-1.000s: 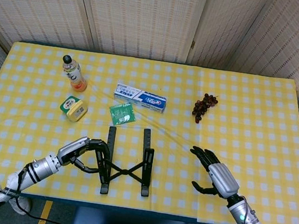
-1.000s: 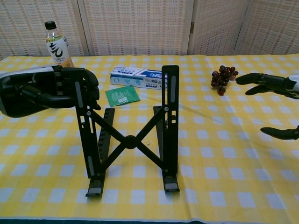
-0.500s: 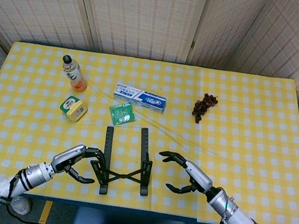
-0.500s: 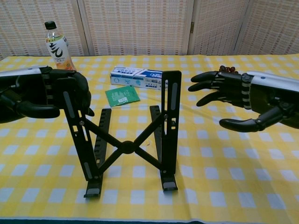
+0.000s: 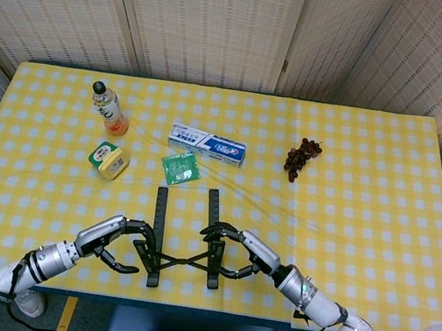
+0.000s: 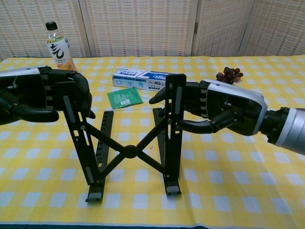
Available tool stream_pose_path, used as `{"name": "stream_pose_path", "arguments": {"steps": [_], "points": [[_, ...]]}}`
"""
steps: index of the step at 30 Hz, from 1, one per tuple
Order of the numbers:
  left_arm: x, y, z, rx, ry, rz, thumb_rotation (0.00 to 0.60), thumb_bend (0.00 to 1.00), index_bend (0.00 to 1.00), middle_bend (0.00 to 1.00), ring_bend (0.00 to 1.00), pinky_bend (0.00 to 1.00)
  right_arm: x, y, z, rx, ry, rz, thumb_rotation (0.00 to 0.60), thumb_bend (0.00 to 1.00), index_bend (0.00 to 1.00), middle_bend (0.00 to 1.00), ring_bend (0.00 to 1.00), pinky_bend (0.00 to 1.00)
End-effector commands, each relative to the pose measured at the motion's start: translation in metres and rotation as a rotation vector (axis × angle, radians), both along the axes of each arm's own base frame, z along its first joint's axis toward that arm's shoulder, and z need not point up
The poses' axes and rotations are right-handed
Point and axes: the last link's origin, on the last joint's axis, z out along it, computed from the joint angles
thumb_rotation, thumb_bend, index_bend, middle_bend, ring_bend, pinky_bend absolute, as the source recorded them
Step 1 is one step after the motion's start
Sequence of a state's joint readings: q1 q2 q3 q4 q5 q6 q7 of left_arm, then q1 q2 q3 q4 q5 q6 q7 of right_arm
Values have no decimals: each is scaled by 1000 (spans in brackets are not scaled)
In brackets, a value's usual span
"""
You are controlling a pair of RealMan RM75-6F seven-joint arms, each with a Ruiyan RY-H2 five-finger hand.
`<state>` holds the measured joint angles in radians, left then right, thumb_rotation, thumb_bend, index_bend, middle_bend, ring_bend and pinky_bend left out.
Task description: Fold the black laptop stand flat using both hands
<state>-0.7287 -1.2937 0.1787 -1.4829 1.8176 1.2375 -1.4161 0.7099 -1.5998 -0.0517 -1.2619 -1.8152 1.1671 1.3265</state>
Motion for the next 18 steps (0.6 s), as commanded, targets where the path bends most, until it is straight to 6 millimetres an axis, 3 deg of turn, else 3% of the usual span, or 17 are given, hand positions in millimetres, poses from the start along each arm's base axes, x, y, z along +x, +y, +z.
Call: {"name": "stream_pose_path", "arguments": {"steps": [1,11,18], "points": [[0,0,0,0,-1,0,600,225,444,481,419,292,5,-2,-2,-7,-19,10,600,365,356,254,286,42],[2,3,0,10,-8,9,600,225,444,481,419,292,20,-5,-21,65,-66,-7,600,365,410,287,323,79],[0,3,3,23,-8,18,600,225,447,481,419,292,17,2,-30,184,-144,-96,600,365,459,326,352,157]]}}
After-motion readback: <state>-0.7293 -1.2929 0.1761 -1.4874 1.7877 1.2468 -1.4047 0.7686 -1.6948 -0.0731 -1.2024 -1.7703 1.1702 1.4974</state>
